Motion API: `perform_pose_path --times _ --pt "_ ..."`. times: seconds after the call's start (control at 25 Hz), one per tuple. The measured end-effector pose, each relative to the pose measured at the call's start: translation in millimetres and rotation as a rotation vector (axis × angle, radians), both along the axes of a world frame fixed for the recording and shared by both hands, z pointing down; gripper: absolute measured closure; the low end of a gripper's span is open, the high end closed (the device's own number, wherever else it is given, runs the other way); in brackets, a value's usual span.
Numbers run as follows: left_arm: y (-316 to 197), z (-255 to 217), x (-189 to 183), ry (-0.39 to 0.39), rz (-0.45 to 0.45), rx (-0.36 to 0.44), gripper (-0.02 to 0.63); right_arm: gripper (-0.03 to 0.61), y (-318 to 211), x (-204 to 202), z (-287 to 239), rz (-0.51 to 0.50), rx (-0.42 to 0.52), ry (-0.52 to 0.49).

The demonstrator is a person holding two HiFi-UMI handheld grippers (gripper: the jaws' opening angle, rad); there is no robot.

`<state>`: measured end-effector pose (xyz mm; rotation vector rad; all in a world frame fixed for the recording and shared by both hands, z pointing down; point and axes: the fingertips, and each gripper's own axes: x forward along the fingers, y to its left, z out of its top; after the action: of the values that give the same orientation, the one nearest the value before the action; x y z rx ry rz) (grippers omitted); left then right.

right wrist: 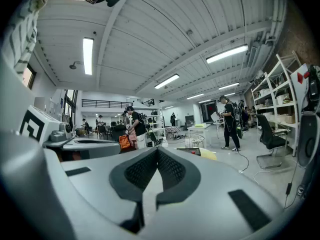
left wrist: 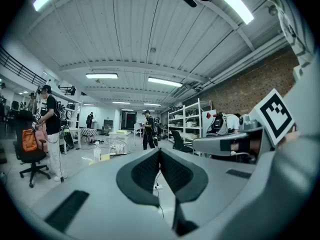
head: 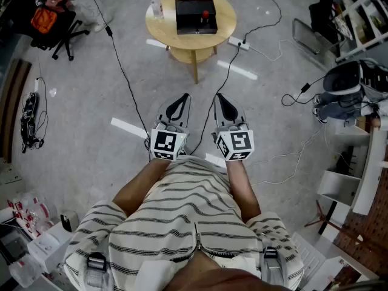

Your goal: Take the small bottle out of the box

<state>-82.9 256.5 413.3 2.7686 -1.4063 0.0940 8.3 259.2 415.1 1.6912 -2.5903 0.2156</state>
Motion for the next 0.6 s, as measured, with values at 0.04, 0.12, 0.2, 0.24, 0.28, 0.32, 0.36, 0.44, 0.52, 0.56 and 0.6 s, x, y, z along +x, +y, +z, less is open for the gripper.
perform_pose_path --times 0.04,0.12,0.2,0.24,0.28,0.32,0.36,0.44,0.52,0.56,0.6 --pt "-2 -1 1 0.000 0.003 0.005 0.592 0.560 -2 -1 -1 0.001 0.004 0.002" --pt "-4 -2 1 0.000 0.008 0.012 0.592 0.560 -5 -2 -2 0.003 0.010 0.006" --pt "-6 -2 -1 0.000 0.007 0.011 0.592 0.560 -7 -5 -3 0.000 0.013 0.007" --pt "-8 -2 -2 0.000 0.006 0.010 0.592 0.560 -8 -7 -3 -0.003 0.013 0.005" --pt "-9 -2 -3 0.001 0.005 0.009 0.592 0.560 -8 -8 -3 -0.007 0.014 0.005" --pt "-10 -2 -4 0.003 0.004 0.008 0.592 0.560 -9 -10 -3 -0.009 0.016 0.004" --pt "-12 -2 -6 0.006 0.003 0.008 0.592 0.560 -9 -11 -3 -0.011 0.018 0.002" --pt "-16 -1 -9 0.009 0.002 0.009 0.592 0.560 -11 -14 -4 -0.015 0.025 -0.016" --pt "-19 1 -11 0.011 0.006 0.007 0.592 0.560 -14 -17 -5 -0.016 0.030 -0.025" --pt "-21 2 -12 0.011 0.011 0.006 0.592 0.560 -15 -18 -5 -0.014 0.032 -0.021" --pt "-23 3 -13 0.012 0.015 0.006 0.592 0.560 -17 -19 -5 -0.010 0.035 -0.015"
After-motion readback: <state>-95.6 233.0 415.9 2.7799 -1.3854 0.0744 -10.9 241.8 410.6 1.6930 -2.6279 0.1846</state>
